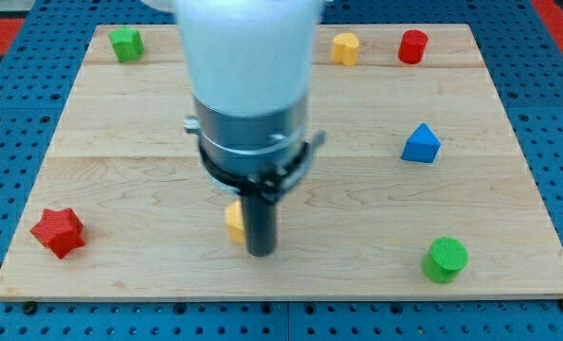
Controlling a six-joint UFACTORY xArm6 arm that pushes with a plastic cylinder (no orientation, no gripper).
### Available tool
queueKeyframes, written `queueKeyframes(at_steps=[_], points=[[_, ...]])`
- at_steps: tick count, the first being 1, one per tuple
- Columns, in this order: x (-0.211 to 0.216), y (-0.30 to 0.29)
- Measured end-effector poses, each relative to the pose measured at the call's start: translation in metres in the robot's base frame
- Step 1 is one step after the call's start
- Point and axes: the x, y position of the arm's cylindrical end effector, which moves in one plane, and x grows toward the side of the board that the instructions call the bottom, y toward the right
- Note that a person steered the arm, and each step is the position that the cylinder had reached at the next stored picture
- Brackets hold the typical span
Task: Move hexagon below the blue cube
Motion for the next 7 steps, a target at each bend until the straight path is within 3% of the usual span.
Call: queueKeyframes(at_steps=[2,4,5,7], points=[[-0.085,-0.079],[-0.212,-0.075],[-0.252,-0.052],[-0.253,-0.052]])
